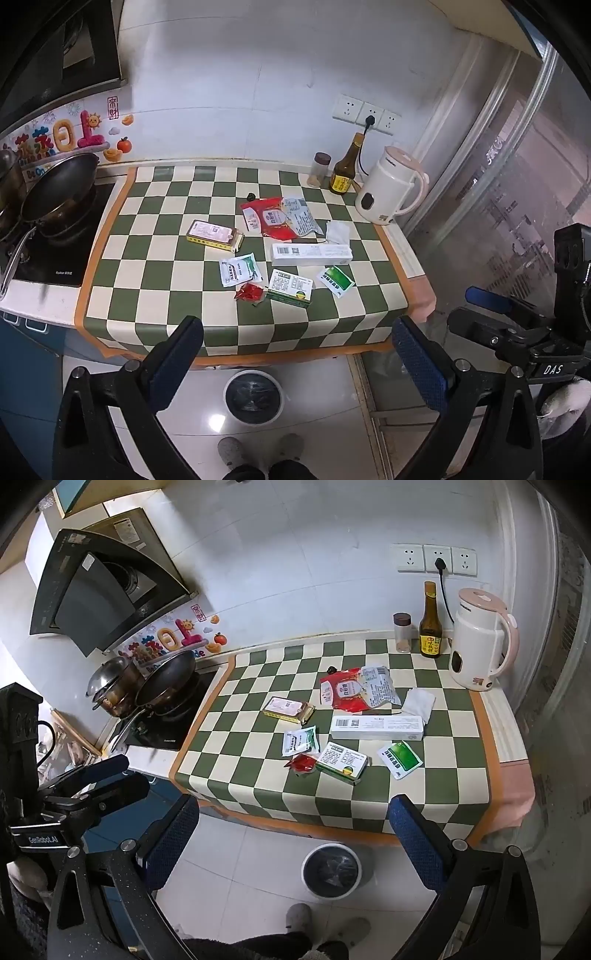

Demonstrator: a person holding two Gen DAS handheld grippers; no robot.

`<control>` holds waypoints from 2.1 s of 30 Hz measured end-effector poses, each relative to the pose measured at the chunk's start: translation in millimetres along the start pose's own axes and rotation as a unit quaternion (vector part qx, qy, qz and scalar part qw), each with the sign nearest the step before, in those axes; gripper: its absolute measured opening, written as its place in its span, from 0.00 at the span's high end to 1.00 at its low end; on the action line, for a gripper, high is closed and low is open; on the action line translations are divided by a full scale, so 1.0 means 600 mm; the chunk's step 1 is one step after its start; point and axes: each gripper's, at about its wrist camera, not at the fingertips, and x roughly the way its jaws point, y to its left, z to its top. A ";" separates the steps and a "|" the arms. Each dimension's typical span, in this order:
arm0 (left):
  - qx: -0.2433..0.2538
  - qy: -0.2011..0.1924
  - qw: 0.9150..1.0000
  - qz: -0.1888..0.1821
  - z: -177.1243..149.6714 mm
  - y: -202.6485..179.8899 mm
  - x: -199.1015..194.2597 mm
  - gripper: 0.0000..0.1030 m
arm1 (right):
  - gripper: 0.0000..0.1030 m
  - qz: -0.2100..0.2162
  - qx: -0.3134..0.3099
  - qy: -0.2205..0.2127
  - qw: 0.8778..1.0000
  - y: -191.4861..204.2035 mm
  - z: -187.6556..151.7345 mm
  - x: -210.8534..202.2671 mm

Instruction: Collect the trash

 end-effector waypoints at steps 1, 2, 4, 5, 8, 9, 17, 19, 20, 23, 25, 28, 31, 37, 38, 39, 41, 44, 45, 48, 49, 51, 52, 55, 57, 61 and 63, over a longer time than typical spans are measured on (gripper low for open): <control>-0.006 -0.002 1.000 -0.007 0.000 0.000 0.000 0.00 | 0.00 0.001 0.001 0.000 1.000 0.001 0.000 0.000; -0.012 -0.005 1.000 -0.017 0.000 0.002 0.000 0.00 | 0.00 0.001 0.000 0.000 1.000 -0.003 -0.002 0.000; -0.011 -0.004 1.000 -0.015 0.000 0.002 0.000 0.00 | 0.00 0.002 0.001 0.000 1.000 0.001 -0.003 0.005; -0.010 -0.006 1.000 -0.017 0.000 0.002 0.000 0.00 | 0.00 0.002 0.000 0.000 1.000 0.005 -0.004 0.007; -0.009 -0.007 1.000 -0.017 0.000 0.002 -0.001 0.00 | 0.00 0.006 -0.001 0.000 1.000 0.010 -0.003 0.008; -0.008 -0.007 1.000 -0.017 0.000 0.002 -0.001 0.00 | 0.00 0.006 -0.002 0.000 1.000 0.015 -0.003 0.010; -0.009 -0.008 1.000 -0.016 0.005 0.000 -0.006 0.00 | 0.00 0.020 -0.005 0.000 1.000 0.003 0.008 0.007; -0.008 -0.008 1.000 -0.016 0.004 0.001 -0.006 0.00 | 0.00 0.019 -0.006 0.001 1.000 0.005 0.008 0.007; -0.008 -0.008 1.000 -0.016 0.004 0.001 -0.005 0.00 | 0.00 0.020 -0.006 0.001 1.000 0.005 0.009 0.007; -0.008 -0.008 1.000 -0.016 0.006 -0.004 -0.005 0.00 | 0.00 0.020 -0.007 0.002 1.000 0.008 0.009 0.008; -0.008 -0.008 1.000 -0.017 0.007 -0.004 -0.006 0.00 | 0.00 0.020 -0.007 0.001 1.000 0.008 0.008 0.008; -0.007 -0.007 1.000 -0.017 0.008 -0.005 -0.005 0.00 | 0.00 0.020 -0.006 0.001 1.000 0.009 0.007 0.008; -0.006 -0.007 1.000 -0.018 0.006 -0.004 -0.005 0.00 | 0.00 0.020 -0.007 0.000 1.000 0.010 0.008 0.007; -0.003 -0.007 1.000 -0.018 0.008 -0.009 -0.013 0.00 | 0.00 0.021 -0.009 0.002 1.000 0.015 0.006 0.010; -0.003 -0.007 1.000 -0.018 0.008 -0.010 -0.013 0.00 | 0.00 0.021 -0.009 0.002 1.000 0.017 0.006 0.010; -0.004 -0.007 1.000 -0.018 0.007 -0.009 -0.013 0.00 | 0.00 0.021 -0.009 0.002 1.000 0.017 0.006 0.009; -0.004 -0.007 1.000 -0.018 0.007 -0.009 -0.013 0.00 | 0.00 0.021 -0.009 0.001 1.000 0.017 0.006 0.010; -0.004 -0.008 1.000 -0.019 0.006 -0.009 -0.012 0.00 | 0.00 0.021 -0.011 0.001 1.000 0.019 0.005 0.010; -0.004 -0.007 1.000 -0.019 0.006 -0.010 -0.013 0.00 | 0.00 0.021 -0.010 0.001 1.000 0.019 0.005 0.010; -0.004 -0.006 1.000 -0.021 0.003 -0.010 -0.011 0.00 | 0.00 0.024 -0.012 0.003 1.000 0.017 0.005 0.011; -0.005 -0.007 1.000 -0.020 0.002 -0.010 -0.011 0.00 | 0.00 0.024 -0.013 0.004 1.000 0.018 0.005 0.012; -0.004 -0.007 1.000 -0.022 0.003 -0.010 -0.011 0.00 | 0.00 0.025 -0.015 0.006 1.000 0.020 0.004 0.013; -0.004 -0.007 1.000 -0.022 0.002 -0.010 -0.009 0.00 | 0.00 0.026 -0.015 0.007 1.000 0.021 0.003 0.014; -0.005 -0.006 1.000 -0.023 0.003 -0.009 -0.009 0.00 | 0.00 0.027 -0.017 0.009 0.999 0.019 0.005 0.014; -0.004 -0.006 1.000 -0.022 0.003 -0.011 -0.009 0.00 | 0.00 0.027 -0.017 0.008 0.999 0.019 0.006 0.014; -0.006 -0.007 1.000 -0.022 0.003 -0.010 -0.009 0.00 | 0.00 0.026 -0.016 0.008 0.999 0.020 0.006 0.014; -0.005 -0.007 1.000 -0.021 0.002 -0.012 -0.009 0.00 | 0.00 0.027 -0.016 0.008 0.999 0.021 0.006 0.014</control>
